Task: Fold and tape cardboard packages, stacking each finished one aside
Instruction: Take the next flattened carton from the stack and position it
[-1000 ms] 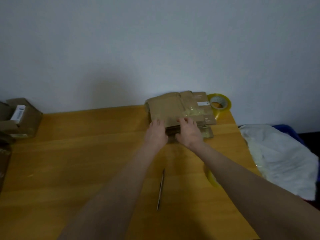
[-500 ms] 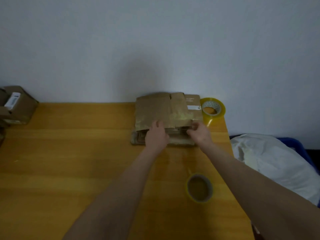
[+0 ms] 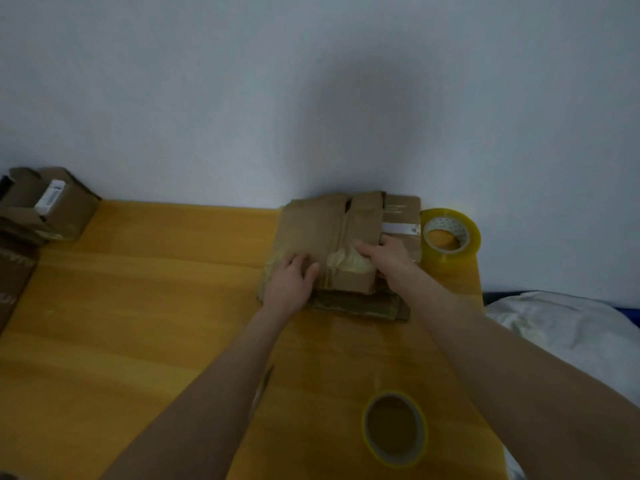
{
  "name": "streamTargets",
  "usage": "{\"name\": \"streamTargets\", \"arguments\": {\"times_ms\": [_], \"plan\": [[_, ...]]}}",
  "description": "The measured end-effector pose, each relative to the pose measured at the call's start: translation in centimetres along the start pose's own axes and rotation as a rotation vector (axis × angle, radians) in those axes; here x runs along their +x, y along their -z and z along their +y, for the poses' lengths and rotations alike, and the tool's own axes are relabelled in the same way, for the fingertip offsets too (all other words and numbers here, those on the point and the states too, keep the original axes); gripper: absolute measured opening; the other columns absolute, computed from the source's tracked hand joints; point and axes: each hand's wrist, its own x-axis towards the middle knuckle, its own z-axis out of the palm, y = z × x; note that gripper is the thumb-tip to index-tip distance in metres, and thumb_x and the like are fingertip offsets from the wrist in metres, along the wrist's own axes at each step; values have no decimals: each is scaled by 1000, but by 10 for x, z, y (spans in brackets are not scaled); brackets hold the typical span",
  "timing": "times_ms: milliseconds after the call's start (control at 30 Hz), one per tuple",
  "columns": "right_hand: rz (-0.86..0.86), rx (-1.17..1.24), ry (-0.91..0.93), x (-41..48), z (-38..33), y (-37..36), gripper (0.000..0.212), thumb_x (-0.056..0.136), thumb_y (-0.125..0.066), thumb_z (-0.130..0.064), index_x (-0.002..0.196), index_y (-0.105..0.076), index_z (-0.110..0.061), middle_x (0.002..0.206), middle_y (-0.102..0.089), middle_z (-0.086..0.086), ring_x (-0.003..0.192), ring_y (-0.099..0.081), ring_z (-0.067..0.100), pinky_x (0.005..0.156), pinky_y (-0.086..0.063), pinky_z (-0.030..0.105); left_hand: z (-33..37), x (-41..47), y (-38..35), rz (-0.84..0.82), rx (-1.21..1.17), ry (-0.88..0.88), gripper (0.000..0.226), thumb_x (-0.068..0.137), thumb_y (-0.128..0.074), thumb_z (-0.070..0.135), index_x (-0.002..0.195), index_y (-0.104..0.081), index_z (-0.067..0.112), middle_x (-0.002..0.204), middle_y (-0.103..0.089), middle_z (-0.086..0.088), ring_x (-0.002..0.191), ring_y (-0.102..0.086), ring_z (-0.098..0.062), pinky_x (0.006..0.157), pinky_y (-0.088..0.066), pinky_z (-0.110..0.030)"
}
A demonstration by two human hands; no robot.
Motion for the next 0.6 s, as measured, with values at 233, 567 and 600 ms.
{"name": "streamTargets", "arguments": {"times_ms": [233,567,600], "plan": [[-71,106,56,-40,1,2,37,93,-61,-16,130,-56,-17,125,-63,1,113,-58,21,103,-45,43,-4,-17,80,428,-362,145,68,95,-53,36,148,-23,6,146,-36,-13,132,-38,-31,104,-37,-42],[125,-57,318,-124,19,-4,77,85,-71,-20,145,-24,-13,136,-46,3,122,-46,17,104,-42,36,-11,-83,81,121,-874,69,46,96,-54,28,137,-42,13,129,-51,-2,120,-49,-22,97,-46,-37],[114,-60,323,-129,24,-4,85,82,-75,-24,146,-21,-15,139,-44,1,126,-45,18,107,-40,39,-14,-87,80,89,-893,65,47,95,-55,28,138,-41,14,132,-50,-2,122,-49,-22,100,-46,-39]]}}
